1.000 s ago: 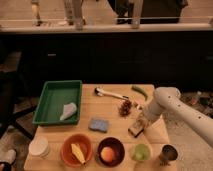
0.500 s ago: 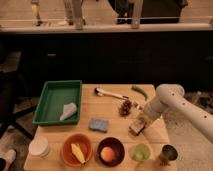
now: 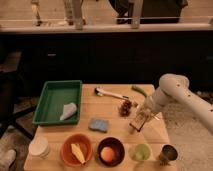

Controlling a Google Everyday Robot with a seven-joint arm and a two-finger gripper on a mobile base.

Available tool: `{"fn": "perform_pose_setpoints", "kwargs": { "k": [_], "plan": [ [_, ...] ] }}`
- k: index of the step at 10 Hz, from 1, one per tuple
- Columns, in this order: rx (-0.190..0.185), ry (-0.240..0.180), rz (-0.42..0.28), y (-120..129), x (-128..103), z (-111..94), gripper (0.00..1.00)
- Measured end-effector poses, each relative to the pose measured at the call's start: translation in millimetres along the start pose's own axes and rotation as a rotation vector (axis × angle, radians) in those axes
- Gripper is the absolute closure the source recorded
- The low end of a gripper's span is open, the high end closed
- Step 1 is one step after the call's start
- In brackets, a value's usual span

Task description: Place eraser in plastic cup

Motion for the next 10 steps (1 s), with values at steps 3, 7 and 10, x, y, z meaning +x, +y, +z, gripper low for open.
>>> {"fn": "perform_pose_setpoints", "kwargs": {
  "k": [3,7,10],
  "plan": [
    [-0.013,-0.081,-0.143,-24,-35,-16,1.0],
    [-0.052,-0.118,-0.266,-19,-80,-23,1.0],
    [-0.115,-0.14,-0.315,-1,-105,-21,1.0]
  ]
}}
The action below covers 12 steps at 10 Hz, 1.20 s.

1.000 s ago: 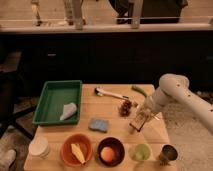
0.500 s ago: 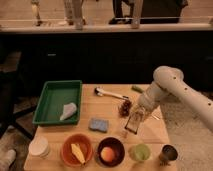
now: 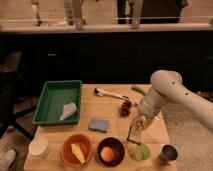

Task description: Place eraser in plastic cup

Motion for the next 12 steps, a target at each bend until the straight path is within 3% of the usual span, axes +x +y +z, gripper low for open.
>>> {"fn": "perform_pose_setpoints", "kwargs": {
  "k": [3,10,11,12],
  "plan": [
    [-0.034,-0.027,0.004,18,-13,5,1.0],
    [-0.036,-0.032,0.016,23,-13,8,1.0],
    [-0.036,-0.041,0.01,24,-13,9,1.0],
    [-0.036,-0.08,-0.001,28,-12,13,1.0]
  ]
}}
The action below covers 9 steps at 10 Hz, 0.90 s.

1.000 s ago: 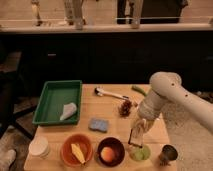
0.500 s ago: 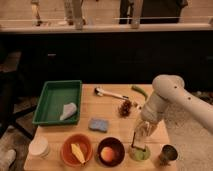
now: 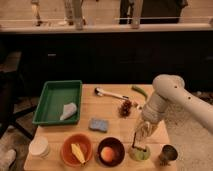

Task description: Place eraser in plastic cup

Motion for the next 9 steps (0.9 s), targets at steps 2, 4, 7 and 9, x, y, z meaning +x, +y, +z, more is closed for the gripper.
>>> {"fn": "perform_pose_setpoints", "kwargs": {
  "k": [2,4,7,9],
  "plan": [
    [-0.005,-0.034,-0.01,2,-3,6,1.0],
    [-0.019,-0.044,-0.015,4,-9,13,1.0],
    [-0.03,0.0,-0.001,8,-17,14,1.0],
    [-0.029,0.019,-0.001,9,-21,15,1.0]
  ]
}}
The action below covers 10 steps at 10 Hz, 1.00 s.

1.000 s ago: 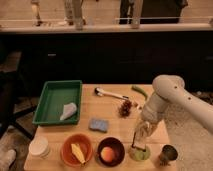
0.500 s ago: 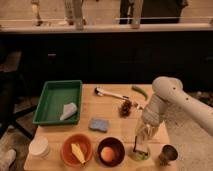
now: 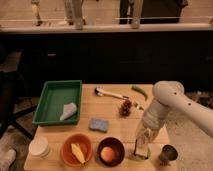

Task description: Place eraser in plastic cup

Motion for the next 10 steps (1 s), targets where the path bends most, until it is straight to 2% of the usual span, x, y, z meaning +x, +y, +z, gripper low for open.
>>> {"fn": "perform_pose_setpoints", "kwargs": {
  "k": [10],
  "plan": [
    [0.01,-0.04,-0.016,7,-11,21,1.0]
  ]
}}
